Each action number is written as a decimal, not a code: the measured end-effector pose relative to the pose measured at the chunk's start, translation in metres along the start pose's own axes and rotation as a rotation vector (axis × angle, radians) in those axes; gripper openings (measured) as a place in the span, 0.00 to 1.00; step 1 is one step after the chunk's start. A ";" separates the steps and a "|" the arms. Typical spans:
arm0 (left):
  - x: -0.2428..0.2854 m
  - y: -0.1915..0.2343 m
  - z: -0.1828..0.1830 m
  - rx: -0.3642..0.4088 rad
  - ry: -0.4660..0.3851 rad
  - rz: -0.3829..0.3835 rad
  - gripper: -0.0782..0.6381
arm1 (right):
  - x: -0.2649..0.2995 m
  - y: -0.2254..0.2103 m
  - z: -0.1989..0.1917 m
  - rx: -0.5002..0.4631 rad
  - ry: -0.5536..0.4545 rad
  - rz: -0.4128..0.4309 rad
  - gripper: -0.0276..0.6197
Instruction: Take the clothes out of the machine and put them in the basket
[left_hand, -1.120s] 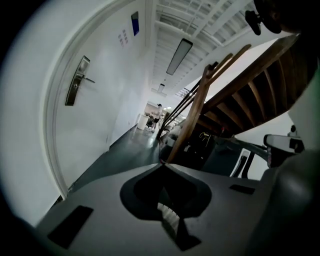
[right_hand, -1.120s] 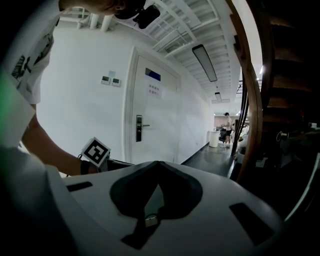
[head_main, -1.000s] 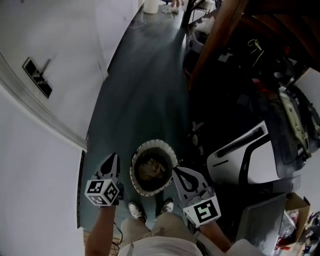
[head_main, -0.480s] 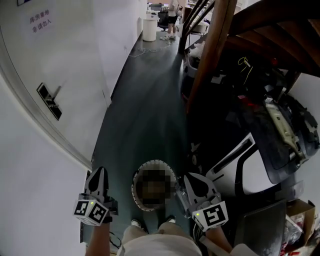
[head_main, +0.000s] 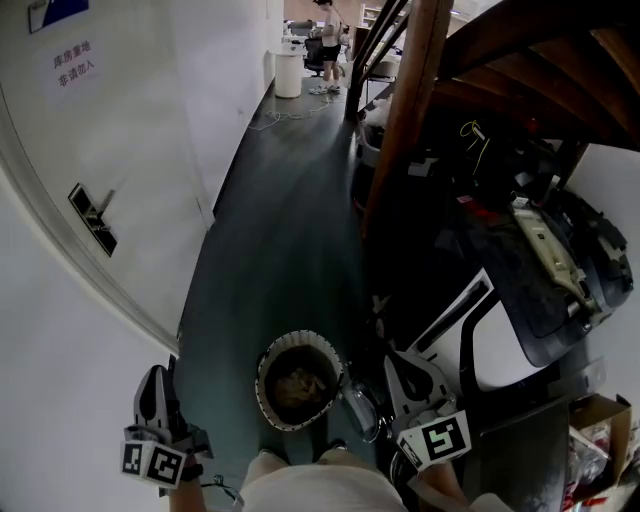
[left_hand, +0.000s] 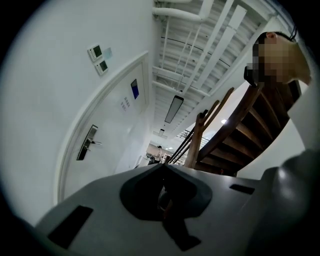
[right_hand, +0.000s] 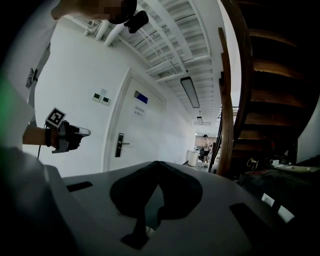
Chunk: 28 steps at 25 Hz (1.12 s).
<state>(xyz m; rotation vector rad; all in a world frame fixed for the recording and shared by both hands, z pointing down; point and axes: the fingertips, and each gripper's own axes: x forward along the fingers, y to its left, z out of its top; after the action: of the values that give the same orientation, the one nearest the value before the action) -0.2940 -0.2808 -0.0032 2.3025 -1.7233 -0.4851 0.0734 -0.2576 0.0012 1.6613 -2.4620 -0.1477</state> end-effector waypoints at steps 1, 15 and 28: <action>-0.003 -0.003 0.002 0.000 -0.006 -0.002 0.13 | -0.003 -0.003 -0.001 0.000 0.002 -0.007 0.06; 0.003 -0.028 0.011 -0.015 -0.060 -0.046 0.13 | 0.001 -0.001 0.009 -0.015 -0.018 0.016 0.06; 0.006 -0.021 0.010 -0.037 -0.065 -0.062 0.13 | 0.022 0.020 0.012 -0.023 -0.030 0.056 0.06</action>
<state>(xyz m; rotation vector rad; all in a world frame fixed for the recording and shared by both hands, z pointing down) -0.2781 -0.2801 -0.0212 2.3443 -1.6607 -0.6047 0.0444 -0.2704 -0.0054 1.5906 -2.5165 -0.1949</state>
